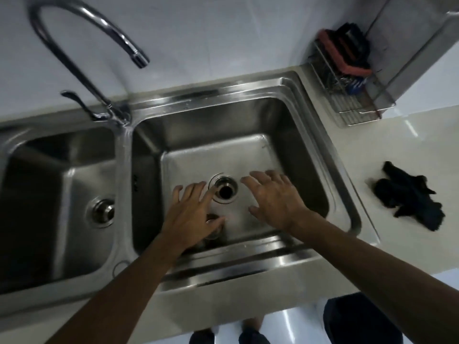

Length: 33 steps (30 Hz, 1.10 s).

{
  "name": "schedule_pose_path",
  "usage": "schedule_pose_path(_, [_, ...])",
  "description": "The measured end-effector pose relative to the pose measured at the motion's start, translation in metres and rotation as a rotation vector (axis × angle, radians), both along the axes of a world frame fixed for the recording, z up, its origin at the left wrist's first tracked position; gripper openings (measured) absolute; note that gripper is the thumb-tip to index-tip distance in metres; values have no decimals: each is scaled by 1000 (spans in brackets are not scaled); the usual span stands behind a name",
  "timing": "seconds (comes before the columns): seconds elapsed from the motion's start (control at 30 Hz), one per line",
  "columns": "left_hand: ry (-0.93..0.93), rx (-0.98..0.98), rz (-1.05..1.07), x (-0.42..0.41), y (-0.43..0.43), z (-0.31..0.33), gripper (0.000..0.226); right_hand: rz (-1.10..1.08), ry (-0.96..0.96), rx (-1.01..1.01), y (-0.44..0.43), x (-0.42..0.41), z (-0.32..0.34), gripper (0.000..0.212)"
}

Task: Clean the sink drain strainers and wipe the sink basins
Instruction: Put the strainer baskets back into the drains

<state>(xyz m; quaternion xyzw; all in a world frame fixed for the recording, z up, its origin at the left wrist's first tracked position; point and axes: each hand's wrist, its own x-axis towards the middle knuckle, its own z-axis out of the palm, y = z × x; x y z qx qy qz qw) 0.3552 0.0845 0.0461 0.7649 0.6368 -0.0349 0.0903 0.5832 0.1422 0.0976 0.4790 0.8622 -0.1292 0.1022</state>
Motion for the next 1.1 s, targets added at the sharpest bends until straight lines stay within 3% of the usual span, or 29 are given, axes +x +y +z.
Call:
schedule_pose_path(0.23, [121, -210, -30, -32, -16, -39, 110, 183, -100, -207, -15, -65, -80, 76])
schedule_pose_path(0.5, [182, -326, -107, -24, 4, -56, 81, 232, -160, -276, -5, -91, -116, 77])
schedule_pose_path(0.7, [197, -316, -172, -20, 12, -72, 64, 225, -151, -255, -3, -90, -126, 72])
schedule_pose_path(0.93, [78, -255, -155, -25, 21, -82, 75, 178, -134, -239, 3, -88, -122, 61])
schedule_pose_path(1.1, [24, -122, -84, -22, 59, -83, 86, 63, -71, -184, 42, -79, -112, 67])
